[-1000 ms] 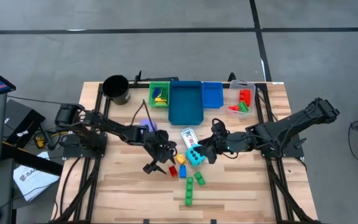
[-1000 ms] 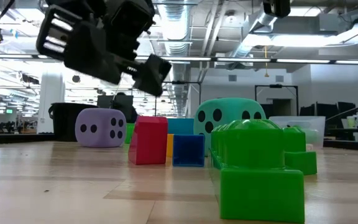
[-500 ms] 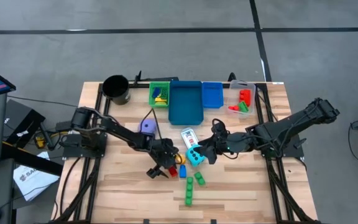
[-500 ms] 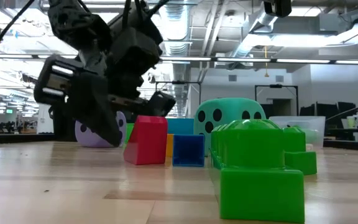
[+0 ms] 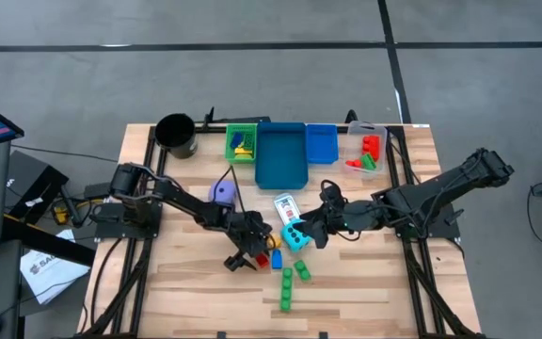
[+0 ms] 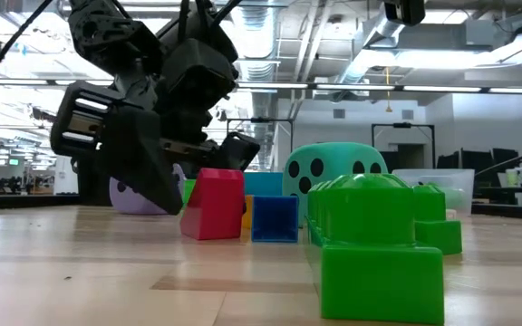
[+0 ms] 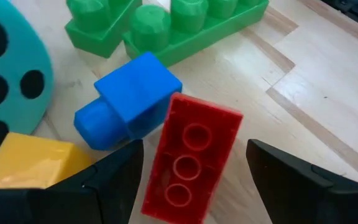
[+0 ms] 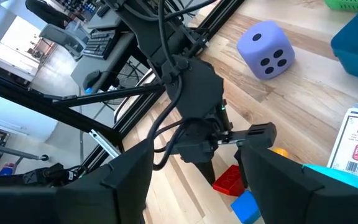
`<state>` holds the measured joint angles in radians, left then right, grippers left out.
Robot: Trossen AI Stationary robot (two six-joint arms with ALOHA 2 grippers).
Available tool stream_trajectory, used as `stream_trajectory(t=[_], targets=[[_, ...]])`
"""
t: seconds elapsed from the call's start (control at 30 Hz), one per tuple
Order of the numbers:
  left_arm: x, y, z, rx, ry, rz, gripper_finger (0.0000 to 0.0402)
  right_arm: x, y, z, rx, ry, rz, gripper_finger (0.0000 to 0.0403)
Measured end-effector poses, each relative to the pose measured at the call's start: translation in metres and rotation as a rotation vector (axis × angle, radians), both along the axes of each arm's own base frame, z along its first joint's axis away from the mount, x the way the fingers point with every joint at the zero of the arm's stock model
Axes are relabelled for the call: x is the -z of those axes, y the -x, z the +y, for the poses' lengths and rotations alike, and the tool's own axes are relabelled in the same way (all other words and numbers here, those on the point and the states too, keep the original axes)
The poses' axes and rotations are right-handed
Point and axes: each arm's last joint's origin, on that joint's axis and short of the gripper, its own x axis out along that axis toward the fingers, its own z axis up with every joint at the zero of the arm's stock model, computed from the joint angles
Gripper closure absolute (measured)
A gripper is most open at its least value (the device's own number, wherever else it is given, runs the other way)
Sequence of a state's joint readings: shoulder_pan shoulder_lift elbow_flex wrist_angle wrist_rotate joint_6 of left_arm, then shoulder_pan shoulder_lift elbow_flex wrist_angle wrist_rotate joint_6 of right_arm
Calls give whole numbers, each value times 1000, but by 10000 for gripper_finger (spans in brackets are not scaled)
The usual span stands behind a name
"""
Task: Pick & Place Toys
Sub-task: Put the small red game piece into the green bin
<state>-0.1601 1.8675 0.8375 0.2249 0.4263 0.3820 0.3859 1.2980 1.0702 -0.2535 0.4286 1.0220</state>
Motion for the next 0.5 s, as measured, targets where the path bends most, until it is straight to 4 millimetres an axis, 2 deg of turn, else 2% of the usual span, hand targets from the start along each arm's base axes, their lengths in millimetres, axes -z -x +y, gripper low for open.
stream_trajectory(t=[0.23, 0.5], targets=[[0, 2, -8, 22, -2, -1, 139, 0, 0, 0, 0, 0, 0, 163], [0, 2, -8, 18, -5, -1, 233, 0, 0, 0, 2, 1, 0, 163]])
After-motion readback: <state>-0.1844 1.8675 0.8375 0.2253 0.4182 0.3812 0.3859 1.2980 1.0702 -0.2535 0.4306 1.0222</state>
